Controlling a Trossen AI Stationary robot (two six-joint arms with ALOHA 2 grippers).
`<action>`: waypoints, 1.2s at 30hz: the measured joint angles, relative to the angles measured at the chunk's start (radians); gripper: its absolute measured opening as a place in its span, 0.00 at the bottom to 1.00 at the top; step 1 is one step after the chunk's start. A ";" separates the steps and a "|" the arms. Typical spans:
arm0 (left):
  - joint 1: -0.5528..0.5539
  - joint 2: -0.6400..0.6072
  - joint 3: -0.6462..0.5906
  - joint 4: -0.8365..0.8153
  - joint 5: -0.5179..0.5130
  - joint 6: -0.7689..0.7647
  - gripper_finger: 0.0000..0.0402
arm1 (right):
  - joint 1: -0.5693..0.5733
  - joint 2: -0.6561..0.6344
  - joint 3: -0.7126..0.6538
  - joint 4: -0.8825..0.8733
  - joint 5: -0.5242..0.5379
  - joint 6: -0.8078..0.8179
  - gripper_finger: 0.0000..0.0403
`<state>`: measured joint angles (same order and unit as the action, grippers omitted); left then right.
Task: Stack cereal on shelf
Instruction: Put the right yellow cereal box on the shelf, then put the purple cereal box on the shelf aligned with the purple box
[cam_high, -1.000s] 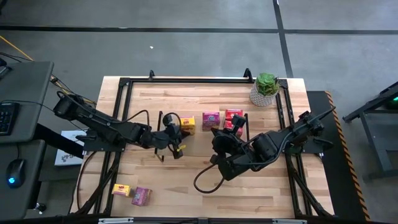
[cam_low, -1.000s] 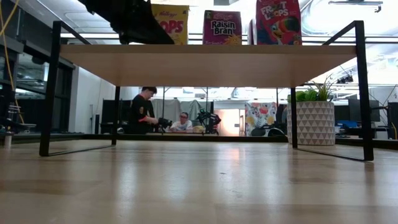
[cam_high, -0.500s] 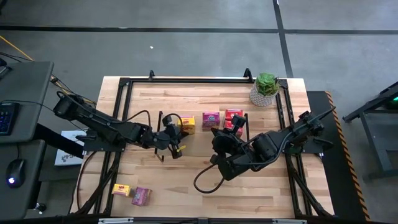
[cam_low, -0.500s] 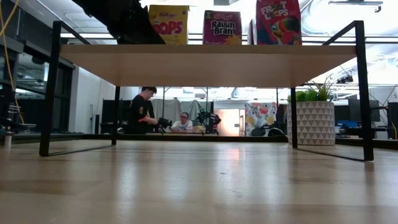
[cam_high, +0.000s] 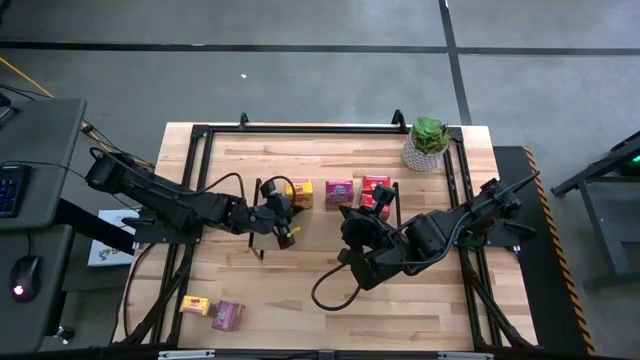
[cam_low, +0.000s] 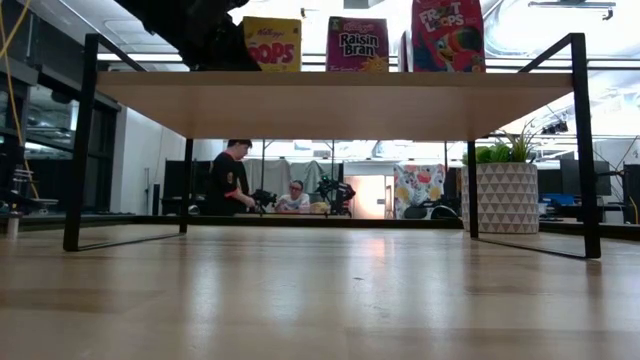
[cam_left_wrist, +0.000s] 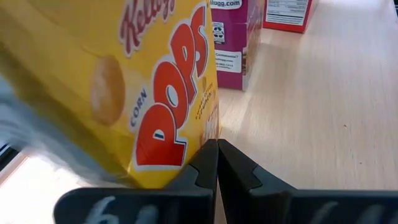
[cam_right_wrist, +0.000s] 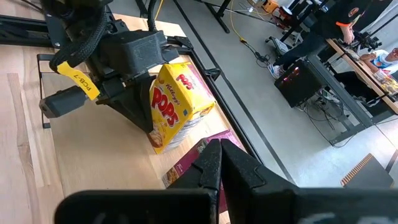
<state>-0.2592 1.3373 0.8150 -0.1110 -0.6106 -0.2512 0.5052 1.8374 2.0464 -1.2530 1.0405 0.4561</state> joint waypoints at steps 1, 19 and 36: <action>0.000 0.000 0.000 -0.002 0.000 0.000 0.00 | 0.000 0.000 0.000 0.000 0.000 0.000 0.00; 0.000 0.000 0.000 -0.054 0.000 0.035 0.00 | 0.000 0.000 0.000 0.000 -0.002 0.000 0.00; -0.234 -0.285 0.015 -0.179 -0.017 0.044 0.00 | 0.000 0.000 0.000 -0.086 -0.093 0.026 0.00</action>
<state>-0.4929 1.0526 0.8305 -0.2903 -0.6280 -0.2074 0.5056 1.8374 2.0464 -1.3391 0.9478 0.4819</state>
